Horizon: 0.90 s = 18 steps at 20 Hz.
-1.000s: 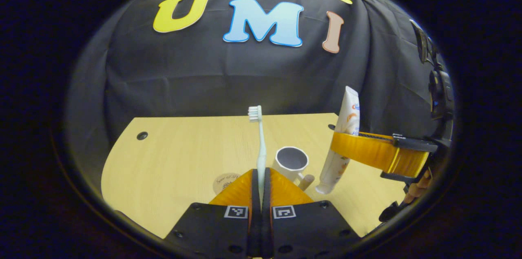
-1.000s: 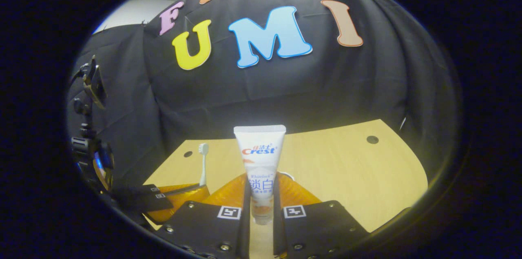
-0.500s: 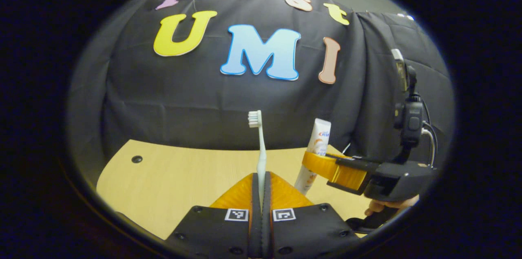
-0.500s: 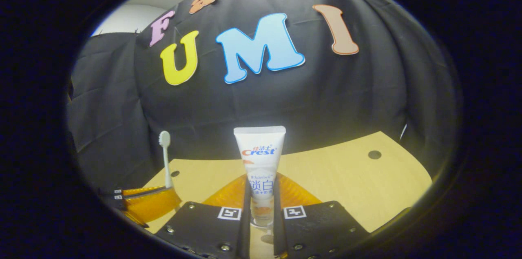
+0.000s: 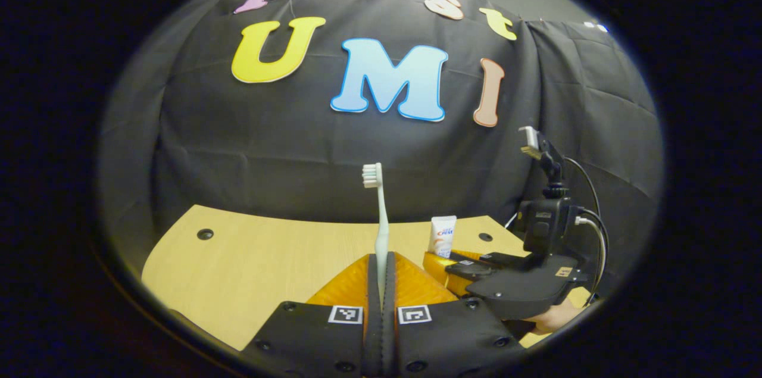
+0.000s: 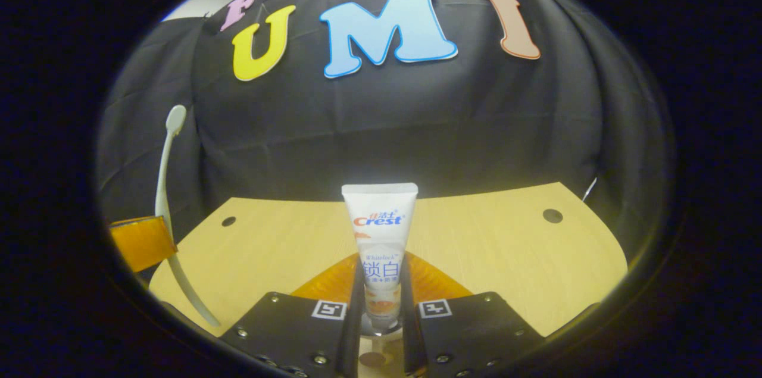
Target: Put the toothbrush and toothpaste on the desktop into the cup, then pick up the cup and place it on the coaster on the desktop.
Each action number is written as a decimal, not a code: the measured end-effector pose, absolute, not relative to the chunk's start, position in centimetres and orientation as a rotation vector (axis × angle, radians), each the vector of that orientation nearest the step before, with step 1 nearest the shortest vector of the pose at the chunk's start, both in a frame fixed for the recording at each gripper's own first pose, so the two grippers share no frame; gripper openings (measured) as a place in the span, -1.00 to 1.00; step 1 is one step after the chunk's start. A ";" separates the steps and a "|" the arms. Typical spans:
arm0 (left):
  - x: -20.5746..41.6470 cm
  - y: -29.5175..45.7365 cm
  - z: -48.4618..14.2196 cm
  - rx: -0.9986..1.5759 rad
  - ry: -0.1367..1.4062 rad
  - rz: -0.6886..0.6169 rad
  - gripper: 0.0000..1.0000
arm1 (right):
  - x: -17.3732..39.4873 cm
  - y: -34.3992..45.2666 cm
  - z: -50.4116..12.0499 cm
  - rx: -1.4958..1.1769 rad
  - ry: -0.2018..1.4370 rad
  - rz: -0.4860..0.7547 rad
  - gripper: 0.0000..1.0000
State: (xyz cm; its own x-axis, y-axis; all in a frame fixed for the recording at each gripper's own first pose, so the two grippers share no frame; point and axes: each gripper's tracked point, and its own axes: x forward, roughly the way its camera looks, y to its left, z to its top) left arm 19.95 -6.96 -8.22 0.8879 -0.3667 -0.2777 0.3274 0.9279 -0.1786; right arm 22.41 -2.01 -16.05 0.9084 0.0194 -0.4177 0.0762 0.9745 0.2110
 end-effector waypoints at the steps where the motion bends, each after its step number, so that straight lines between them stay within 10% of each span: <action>1: 19.9 -7.0 -8.4 -0.133 0.319 -0.362 -0.86 | 22.2 -1.9 -16.6 0.216 0.450 -0.030 -0.44; 7: 19.9 -6.9 -9.3 -0.155 0.349 -0.361 -0.86 | 21.2 -1.3 -18.5 0.155 0.519 -0.014 -0.44; 18: 20.0 -7.2 -10.3 -0.228 0.352 -0.378 -0.86 | 18.3 -2.3 -14.8 0.104 0.462 -0.038 0.38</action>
State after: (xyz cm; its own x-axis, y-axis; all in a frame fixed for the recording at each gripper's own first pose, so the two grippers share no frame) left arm 20.04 -7.19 -10.30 0.8704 -0.3969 -0.2914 0.3190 0.9053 -0.2804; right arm 18.29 -2.32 -14.78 0.8946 -0.0132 -0.4467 0.0602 0.9940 0.0912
